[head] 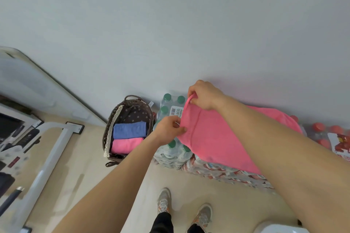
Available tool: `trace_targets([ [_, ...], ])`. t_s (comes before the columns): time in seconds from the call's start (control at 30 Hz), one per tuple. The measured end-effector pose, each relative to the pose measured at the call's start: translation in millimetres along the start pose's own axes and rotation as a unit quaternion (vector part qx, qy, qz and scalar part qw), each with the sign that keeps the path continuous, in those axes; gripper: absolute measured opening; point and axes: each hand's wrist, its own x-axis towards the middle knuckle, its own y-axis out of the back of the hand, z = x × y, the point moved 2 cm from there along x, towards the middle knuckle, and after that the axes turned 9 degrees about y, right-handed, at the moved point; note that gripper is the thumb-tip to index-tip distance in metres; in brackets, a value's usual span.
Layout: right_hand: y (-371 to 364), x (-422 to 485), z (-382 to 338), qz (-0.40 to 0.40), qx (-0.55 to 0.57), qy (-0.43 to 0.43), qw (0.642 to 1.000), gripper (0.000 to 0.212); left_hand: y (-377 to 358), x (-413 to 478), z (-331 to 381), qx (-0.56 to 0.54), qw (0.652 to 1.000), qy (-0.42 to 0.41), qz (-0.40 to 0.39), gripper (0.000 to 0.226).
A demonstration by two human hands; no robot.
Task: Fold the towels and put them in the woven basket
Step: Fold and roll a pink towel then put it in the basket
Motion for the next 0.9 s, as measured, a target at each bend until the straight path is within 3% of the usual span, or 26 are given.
trace_targets([
  [0.47, -53, 68, -52, 0.046, -0.049, -0.035, 0.997, 0.029, 35, -18, -69, -0.173, 0.98, 0.101, -0.006, 0.018],
  [0.6, -67, 82, -56, 0.089, -0.017, -0.055, 0.994, 0.032, 40, -14, -83, -0.09, 0.988, 0.104, 0.072, 0.02],
  [0.77, -87, 76, -58, 0.038, 0.058, -0.024, 0.997, 0.046, 52, -6, -92, 0.025, 0.978, 0.154, 0.136, 0.027],
  [0.9, -73, 48, -47, 0.067, 0.075, -0.022, 0.995, 0.052, 53, 9, -61, 0.08, 0.975, 0.102, 0.181, 0.038],
])
